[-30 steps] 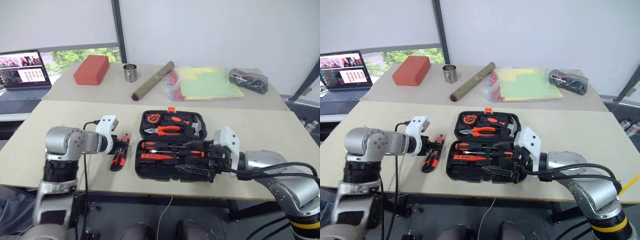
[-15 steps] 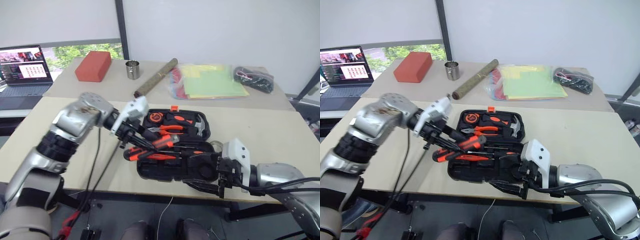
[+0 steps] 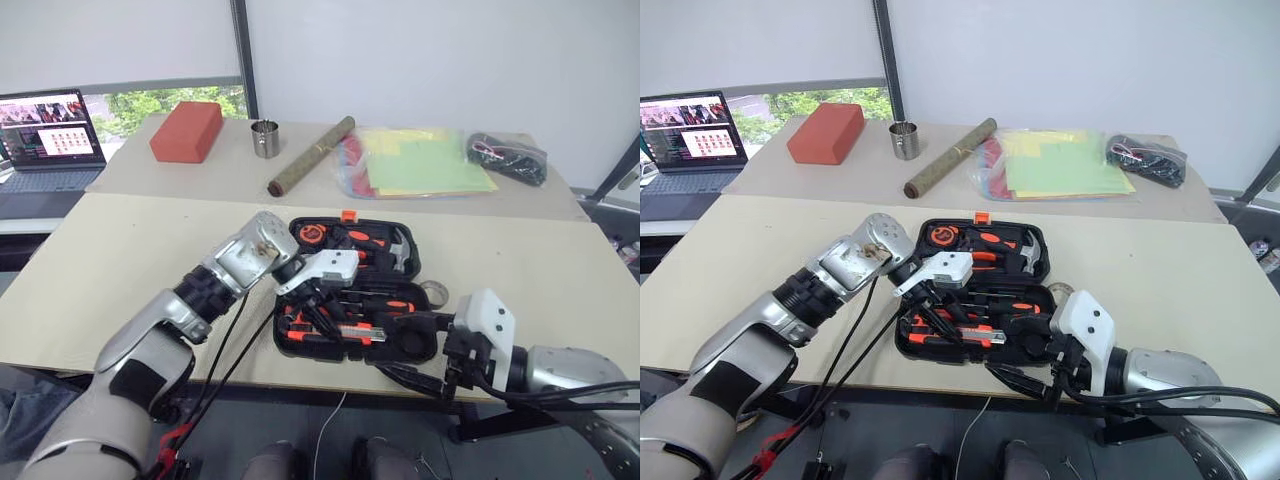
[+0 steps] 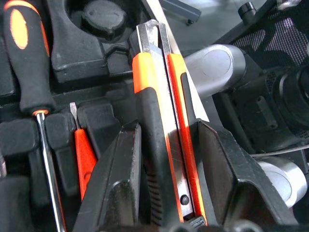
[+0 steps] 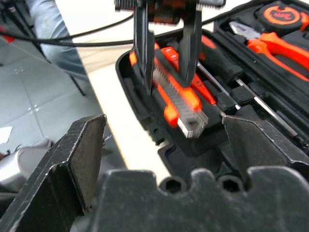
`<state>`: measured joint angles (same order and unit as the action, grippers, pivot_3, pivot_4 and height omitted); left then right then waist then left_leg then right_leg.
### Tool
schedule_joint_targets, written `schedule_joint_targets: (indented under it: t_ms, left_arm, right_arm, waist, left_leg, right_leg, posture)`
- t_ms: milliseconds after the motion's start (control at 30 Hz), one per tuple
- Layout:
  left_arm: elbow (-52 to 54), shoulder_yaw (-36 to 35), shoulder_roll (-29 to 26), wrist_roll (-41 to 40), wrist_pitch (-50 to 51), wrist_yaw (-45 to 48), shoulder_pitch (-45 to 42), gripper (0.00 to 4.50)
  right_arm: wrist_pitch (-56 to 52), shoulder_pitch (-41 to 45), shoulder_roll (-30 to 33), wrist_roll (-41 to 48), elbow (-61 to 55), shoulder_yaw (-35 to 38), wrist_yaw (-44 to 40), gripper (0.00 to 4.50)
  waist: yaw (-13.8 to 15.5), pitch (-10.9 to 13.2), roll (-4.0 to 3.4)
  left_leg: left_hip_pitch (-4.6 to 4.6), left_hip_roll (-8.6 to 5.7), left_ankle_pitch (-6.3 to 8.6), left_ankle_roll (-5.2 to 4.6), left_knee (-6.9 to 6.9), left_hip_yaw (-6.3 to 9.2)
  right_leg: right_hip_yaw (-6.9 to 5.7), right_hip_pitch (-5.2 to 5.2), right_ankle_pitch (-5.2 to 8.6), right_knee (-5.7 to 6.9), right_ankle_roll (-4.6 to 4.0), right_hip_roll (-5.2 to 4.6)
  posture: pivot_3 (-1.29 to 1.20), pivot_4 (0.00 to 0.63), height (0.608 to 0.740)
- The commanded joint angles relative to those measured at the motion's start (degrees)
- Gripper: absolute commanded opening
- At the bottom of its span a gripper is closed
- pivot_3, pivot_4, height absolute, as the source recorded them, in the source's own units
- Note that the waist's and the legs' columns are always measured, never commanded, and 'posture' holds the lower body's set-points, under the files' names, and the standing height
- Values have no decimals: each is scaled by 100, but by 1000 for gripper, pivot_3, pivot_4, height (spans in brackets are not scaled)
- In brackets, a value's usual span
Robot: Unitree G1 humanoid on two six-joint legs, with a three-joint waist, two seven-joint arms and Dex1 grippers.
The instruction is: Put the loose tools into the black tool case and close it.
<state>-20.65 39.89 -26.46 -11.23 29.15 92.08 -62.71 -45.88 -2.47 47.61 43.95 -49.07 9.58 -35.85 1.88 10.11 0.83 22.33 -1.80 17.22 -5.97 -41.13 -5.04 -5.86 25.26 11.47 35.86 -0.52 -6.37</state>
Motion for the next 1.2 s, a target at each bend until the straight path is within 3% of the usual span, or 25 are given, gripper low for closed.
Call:
schedule_joint_targets:
  t_ms: [33, 433, 500, 533, 733, 833, 967, 1200]
  left_arm:
    - [-79, -39, 190, -19, 327, 42, -242, 1372]
    - [-5, -44, 236, -174, 735, 42, -257, 1372]
    - [11, -93, 257, -263, 862, 42, -280, 2338]
    - [22, -147, 253, -269, 789, 42, -270, 2461]
    - [22, -730, 109, -730, 870, 42, -367, 4493]
    - [-167, -926, -97, -810, 615, 42, -238, 4493]
    - [-176, -1033, -304, -915, 305, 42, -71, 3335]
    - [-238, -897, -645, -278, -870, 42, 335, 982]
  right_arm:
    - [79, -31, -18, 29, -237, 127, 123, 4500]
    - [147, 141, -50, -13, -28, 0, 164, 4500]
    - [160, 193, -65, -47, 24, -62, 153, 4500]
    - [165, 220, -69, -66, 48, -88, 145, 4500]
    - [170, 289, -68, -55, 116, -105, 94, 4500]
    - [171, 259, -70, -32, 137, -70, 61, 4500]
    - [183, 230, -45, -39, 159, -70, 14, 4500]
    - [153, 229, 0, -1, 175, 14, -65, 4500]
  waist:
    - [20, 0, 0]
    - [25, 0, 0]
    - [25, 0, 0]
    - [25, 0, 0]
    - [29, 0, 0]
    - [23, 0, -1]
    - [21, 0, -1]
    - [23, 0, -1]
  left_leg:
    - [3, 0, 3, -6, -8, 0]
    - [21, -6, 25, -42, -51, 0]
    - [21, -6, 25, -42, -51, 0]
    - [21, -6, 25, -42, -52, 0]
    - [26, -6, 25, -42, -54, 0]
    - [25, -6, 25, -42, -55, 1]
    - [22, -6, 24, -40, -55, 0]
    - [21, -12, 25, -40, -57, -1]
  right_leg:
    - [0, 0, -4, 0, -5, 0]
    - [4, -2, -13, -3, 29, -6]
    - [4, -2, -14, -3, 30, -6]
    - [4, -2, -14, -3, 30, -6]
    - [4, 0, -15, -4, 30, -6]
    - [4, 0, -15, -4, 30, -7]
    - [3, -1, -15, -2, 30, -6]
    - [3, -3, -18, -3, 32, -8]
  posture:
    - [0, 150, 736]
    - [0, 150, 736]
    - [0, 150, 736]
    - [0, 150, 736]
    - [0, 150, 736]
    - [0, 150, 736]
    - [0, 150, 736]
    - [0, 150, 736]
